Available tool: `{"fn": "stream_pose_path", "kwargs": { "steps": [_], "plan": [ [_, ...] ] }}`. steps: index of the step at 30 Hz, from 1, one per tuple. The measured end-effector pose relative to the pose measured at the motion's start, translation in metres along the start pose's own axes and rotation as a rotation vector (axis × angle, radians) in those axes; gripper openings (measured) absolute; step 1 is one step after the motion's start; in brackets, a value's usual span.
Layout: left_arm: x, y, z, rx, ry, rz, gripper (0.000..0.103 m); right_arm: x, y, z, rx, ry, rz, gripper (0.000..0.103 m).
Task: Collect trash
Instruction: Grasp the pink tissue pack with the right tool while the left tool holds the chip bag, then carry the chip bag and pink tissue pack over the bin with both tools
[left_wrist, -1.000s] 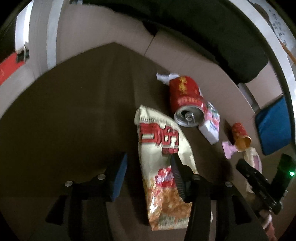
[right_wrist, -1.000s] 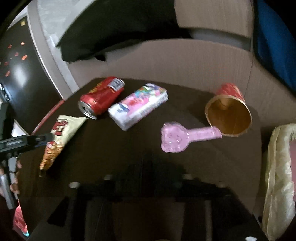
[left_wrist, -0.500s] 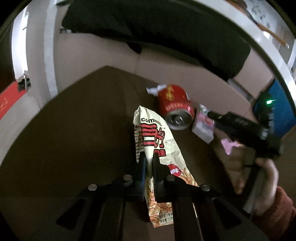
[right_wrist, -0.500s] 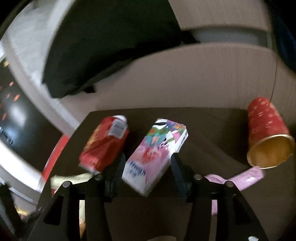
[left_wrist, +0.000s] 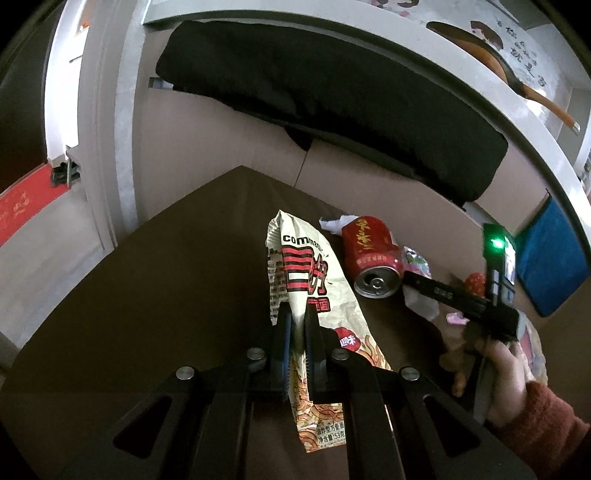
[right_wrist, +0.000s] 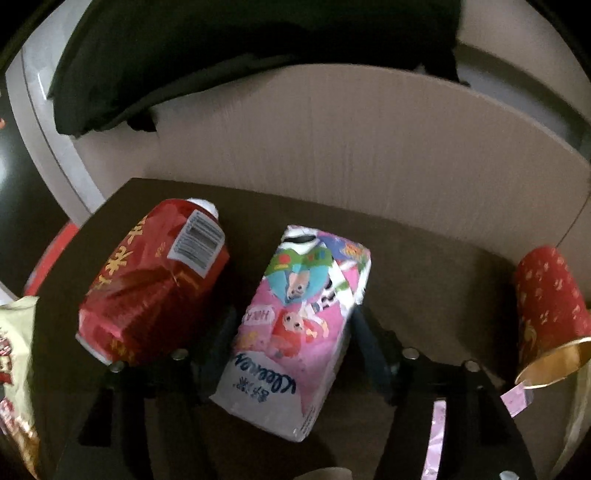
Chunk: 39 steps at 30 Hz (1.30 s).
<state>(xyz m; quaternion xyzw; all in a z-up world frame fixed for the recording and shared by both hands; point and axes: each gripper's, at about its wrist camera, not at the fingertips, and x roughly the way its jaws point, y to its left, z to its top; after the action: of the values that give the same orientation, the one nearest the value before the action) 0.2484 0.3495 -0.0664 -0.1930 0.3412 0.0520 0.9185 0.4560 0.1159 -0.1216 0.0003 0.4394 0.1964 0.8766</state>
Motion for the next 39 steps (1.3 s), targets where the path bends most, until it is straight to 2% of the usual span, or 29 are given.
{"fn": "stream_pose_path", "kwargs": {
  "steps": [2, 9, 18, 24, 28, 35, 39],
  "plan": [
    [-0.006, -0.009, 0.0, 0.026, -0.026, 0.018, 0.006, -0.012, -0.009, -0.005, -0.008, -0.015, 0.003, 0.048],
    [-0.03, -0.053, 0.005, 0.099, -0.091, -0.005, 0.006, -0.097, -0.04, -0.018, -0.011, -0.111, 0.086, 0.046],
    [-0.074, -0.165, 0.018, 0.253, -0.236, -0.077, 0.006, -0.235, -0.075, -0.037, -0.076, -0.355, 0.074, 0.046],
    [-0.086, -0.244, 0.015, 0.338, -0.297, -0.155, 0.006, -0.308, -0.114, -0.054, -0.074, -0.478, 0.03, 0.047],
    [-0.086, -0.292, 0.005, 0.397, -0.324, -0.201, 0.006, -0.341, -0.149, -0.063, -0.063, -0.525, -0.027, 0.047],
    [-0.082, -0.378, -0.023, 0.48, -0.307, -0.293, 0.006, -0.379, -0.207, -0.085, -0.032, -0.577, -0.141, 0.047],
    [-0.075, -0.408, -0.034, 0.51, -0.294, -0.326, 0.006, -0.395, -0.246, -0.097, 0.024, -0.589, -0.181, 0.047]
  ]
}}
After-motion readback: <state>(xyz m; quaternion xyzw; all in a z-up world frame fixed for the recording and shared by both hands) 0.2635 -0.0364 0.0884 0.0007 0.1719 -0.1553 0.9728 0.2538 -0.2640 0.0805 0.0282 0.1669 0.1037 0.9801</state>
